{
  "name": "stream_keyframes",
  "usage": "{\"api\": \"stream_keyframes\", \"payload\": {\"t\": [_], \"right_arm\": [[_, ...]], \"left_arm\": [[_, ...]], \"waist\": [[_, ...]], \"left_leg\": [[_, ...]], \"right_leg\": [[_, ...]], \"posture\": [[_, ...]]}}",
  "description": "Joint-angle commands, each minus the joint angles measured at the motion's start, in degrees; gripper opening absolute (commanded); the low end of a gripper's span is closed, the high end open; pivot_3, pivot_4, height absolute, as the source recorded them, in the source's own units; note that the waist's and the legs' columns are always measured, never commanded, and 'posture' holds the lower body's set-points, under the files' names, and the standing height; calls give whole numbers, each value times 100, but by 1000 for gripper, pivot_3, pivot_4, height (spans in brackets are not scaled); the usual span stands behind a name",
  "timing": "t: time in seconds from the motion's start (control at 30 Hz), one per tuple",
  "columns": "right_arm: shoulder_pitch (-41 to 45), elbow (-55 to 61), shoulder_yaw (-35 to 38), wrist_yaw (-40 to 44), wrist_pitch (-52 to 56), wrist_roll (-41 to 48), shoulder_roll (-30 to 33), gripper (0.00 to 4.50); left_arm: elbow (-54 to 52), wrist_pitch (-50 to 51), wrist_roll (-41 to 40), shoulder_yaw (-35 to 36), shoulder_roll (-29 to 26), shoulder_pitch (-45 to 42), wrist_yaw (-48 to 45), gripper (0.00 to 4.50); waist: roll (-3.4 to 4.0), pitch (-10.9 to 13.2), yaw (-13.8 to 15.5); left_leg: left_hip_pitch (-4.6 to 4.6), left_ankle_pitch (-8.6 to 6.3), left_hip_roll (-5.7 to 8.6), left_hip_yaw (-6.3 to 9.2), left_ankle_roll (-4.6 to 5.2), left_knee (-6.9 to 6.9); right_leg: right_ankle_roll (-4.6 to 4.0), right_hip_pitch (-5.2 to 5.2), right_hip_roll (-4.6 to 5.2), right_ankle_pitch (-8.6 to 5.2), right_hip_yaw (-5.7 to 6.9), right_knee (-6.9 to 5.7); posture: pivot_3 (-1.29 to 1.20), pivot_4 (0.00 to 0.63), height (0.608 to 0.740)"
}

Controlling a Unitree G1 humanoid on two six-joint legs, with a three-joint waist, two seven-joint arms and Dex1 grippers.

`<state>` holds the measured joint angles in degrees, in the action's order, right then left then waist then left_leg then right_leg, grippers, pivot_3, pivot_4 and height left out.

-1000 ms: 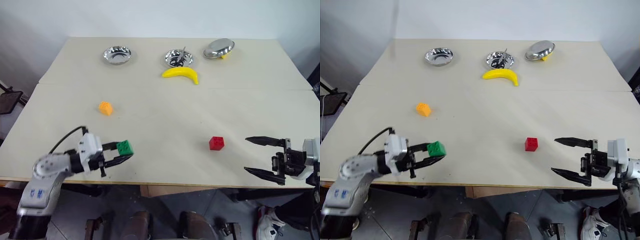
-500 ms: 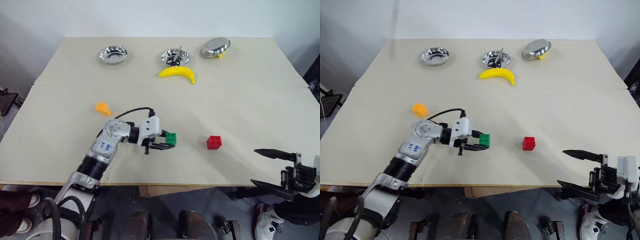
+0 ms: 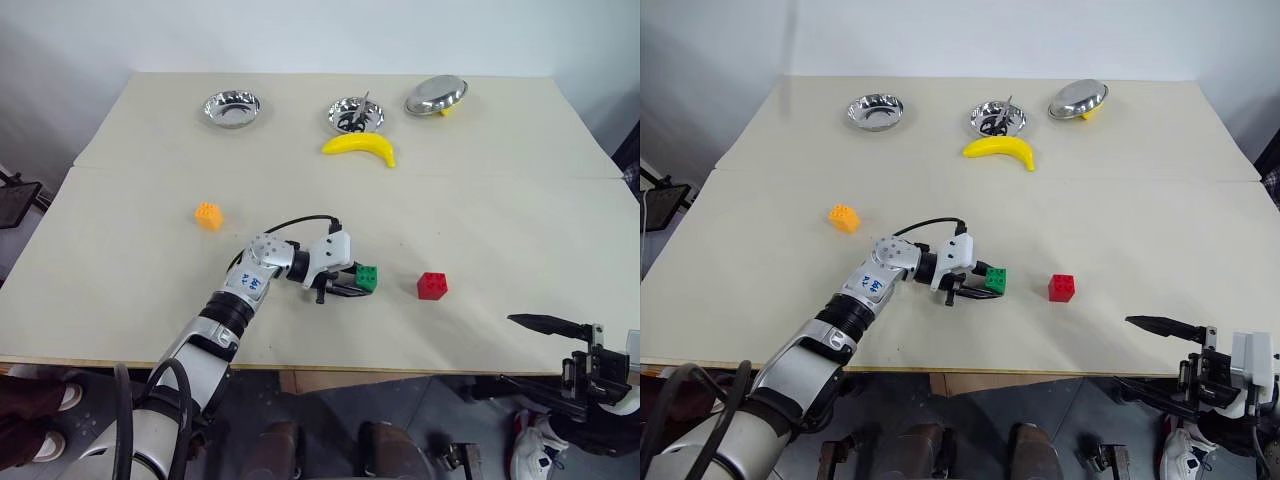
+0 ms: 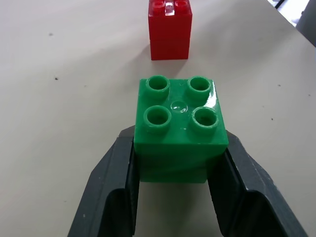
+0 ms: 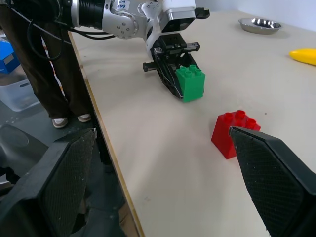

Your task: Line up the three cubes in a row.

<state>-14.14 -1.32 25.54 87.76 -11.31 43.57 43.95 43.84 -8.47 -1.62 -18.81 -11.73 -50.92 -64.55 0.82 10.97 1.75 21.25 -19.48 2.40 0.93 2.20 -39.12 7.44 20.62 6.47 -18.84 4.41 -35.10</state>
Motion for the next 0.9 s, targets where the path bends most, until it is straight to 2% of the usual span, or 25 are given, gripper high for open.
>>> {"api": "stream_keyframes", "payload": {"t": [0.03,0.2,0.27,0.5,0.53,0.7,0.77,0.9], "right_arm": [[-36,160,173,51,-19,19,-67,4500],[43,87,124,109,-4,-32,-71,4500],[104,26,104,134,2,-48,-63,4500],[271,-146,16,216,-11,-109,-80,4500],[302,-167,-11,218,-12,-119,-84,4500],[562,-244,-133,178,83,-145,-85,4500],[828,-324,-209,30,216,-133,-94,4500],[1151,-468,-302,-91,482,-140,-111,4500]], "left_arm": [[-63,-132,-12,41,104,-44,-150,1506],[-40,-102,65,63,125,-26,-88,1506],[-33,-126,73,116,124,-26,27,2247],[-264,-30,-6,242,-11,133,16,4341],[-477,-32,-86,273,-107,270,-113,4458],[-1740,197,-648,689,-752,1193,-513,4458],[-2362,121,-942,1102,-1198,1913,-519,4458],[-3261,64,-1408,1966,-1687,3167,-108,4458]], "waist": [[0,0,10],[0,0,12],[0,0,11],[0,0,10],[1,0,5],[2,-1,-51],[4,-2,-107],[6,-3,-139]], "left_leg": [[0,0,0,2,0,-1],[0,0,2,1,1,-2],[0,0,1,1,1,-2],[0,0,2,2,1,-2],[0,0,2,2,1,-2],[-1,0,-4,3,-1,-2],[-4,1,-10,3,-4,1],[-9,1,-13,10,-9,1]], "right_leg": [[0,0,0,0,0,-1],[0,0,1,0,0,-1],[0,0,1,0,0,-1],[0,0,1,0,0,-2],[0,0,1,0,0,-3],[0,3,2,0,-11,-7],[-1,5,1,0,-29,-8],[-5,6,5,-2,-49,-13]], "posture": [[0,150,740],[0,150,740],[0,150,740],[0,150,740],[0,150,740],[0,150,740],[0,150,740],[0,150,740]]}}
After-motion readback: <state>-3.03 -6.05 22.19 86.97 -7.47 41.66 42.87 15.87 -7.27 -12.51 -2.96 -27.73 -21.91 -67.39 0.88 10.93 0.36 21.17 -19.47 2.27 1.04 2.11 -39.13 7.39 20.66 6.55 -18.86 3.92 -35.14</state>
